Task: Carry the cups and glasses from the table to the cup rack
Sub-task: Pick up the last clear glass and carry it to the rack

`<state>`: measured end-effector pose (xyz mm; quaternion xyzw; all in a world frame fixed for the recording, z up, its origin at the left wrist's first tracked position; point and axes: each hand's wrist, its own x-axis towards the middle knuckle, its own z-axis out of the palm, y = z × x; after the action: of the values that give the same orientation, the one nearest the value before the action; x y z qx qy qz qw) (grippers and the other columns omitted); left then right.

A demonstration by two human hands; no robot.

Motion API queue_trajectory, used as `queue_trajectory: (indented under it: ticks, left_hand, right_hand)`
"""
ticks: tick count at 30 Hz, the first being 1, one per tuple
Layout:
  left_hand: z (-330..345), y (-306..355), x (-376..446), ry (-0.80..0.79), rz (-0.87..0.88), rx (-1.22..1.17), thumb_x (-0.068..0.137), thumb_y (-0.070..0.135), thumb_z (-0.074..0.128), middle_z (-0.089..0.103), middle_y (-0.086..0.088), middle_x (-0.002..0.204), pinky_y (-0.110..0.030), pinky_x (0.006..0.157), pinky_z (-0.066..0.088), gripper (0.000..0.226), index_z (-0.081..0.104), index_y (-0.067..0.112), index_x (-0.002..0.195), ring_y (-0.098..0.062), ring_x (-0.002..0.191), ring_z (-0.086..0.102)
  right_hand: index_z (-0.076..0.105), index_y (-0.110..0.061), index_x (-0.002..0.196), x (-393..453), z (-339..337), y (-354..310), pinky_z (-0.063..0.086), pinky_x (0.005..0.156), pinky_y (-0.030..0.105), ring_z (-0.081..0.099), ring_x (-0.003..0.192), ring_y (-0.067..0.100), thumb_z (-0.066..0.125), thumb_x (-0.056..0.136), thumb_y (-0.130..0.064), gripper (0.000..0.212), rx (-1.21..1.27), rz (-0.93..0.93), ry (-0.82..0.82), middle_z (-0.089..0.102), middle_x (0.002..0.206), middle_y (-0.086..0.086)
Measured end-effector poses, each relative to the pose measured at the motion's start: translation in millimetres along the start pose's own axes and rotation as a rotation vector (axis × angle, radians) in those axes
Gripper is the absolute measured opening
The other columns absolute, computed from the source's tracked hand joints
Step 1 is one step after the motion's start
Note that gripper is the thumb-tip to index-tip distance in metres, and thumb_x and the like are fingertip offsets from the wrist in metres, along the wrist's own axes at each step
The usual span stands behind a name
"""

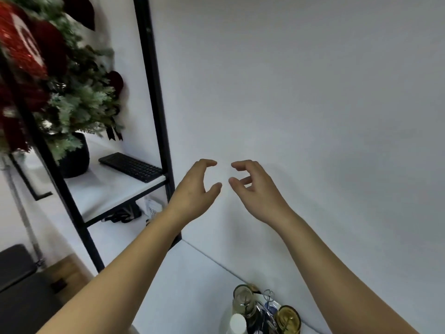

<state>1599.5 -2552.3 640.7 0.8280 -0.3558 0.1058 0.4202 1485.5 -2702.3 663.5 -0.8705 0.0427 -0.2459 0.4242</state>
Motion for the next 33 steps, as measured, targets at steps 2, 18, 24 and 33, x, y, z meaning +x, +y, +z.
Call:
queue_trajectory:
  ticks: [2,18,24,33]
  left_hand:
    - [-11,-3,-12,0.037,-0.022,0.002,0.095,0.029,0.062,0.048,0.019,0.141,-0.028,0.106,0.040,0.047,0.045,0.028,0.140,-0.002,0.132,0.043]
    - [-221,-19,-276,0.483,-0.452,0.272,0.096,0.028,0.060,0.055,0.020,0.132,-0.018,0.102,0.042,0.038,0.051,0.030,0.133,0.005,0.120,0.051]
    - [-300,74,-492,0.780,-0.714,0.474,0.095,0.023,0.062,0.058,0.017,0.128,-0.019,0.102,0.042,0.037,0.055,0.027,0.132,0.004,0.121,0.052]
    - [-296,291,-793,1.076,-0.979,0.724,0.096,0.024,0.064,0.057,0.013,0.127,-0.017,0.097,0.041,0.036,0.054,0.026,0.130,0.000,0.118,0.051]
  right_hand:
    - [0.050,-0.036,0.131,-3,12,-7,0.050,0.090,0.026,0.056,0.109,0.001,0.055,0.098,-0.041,0.034,0.045,-0.019,-0.039,0.047,0.131,-0.023]
    - [0.058,-0.029,0.123,-83,224,-173,0.043,0.075,0.004,0.057,0.093,-0.007,0.060,0.098,-0.027,0.025,0.434,-0.337,-0.564,0.057,0.122,-0.017]
    - [0.056,-0.036,0.114,-258,273,-298,0.046,0.077,0.014,0.060,0.088,-0.005,0.060,0.098,-0.026,0.019,0.585,-0.559,-0.884,0.058,0.122,-0.013]
    - [0.058,-0.030,0.121,-582,225,-415,0.047,0.073,0.009,0.058,0.097,-0.006,0.059,0.098,-0.028,0.023,0.813,-0.804,-1.270,0.059,0.122,-0.012]
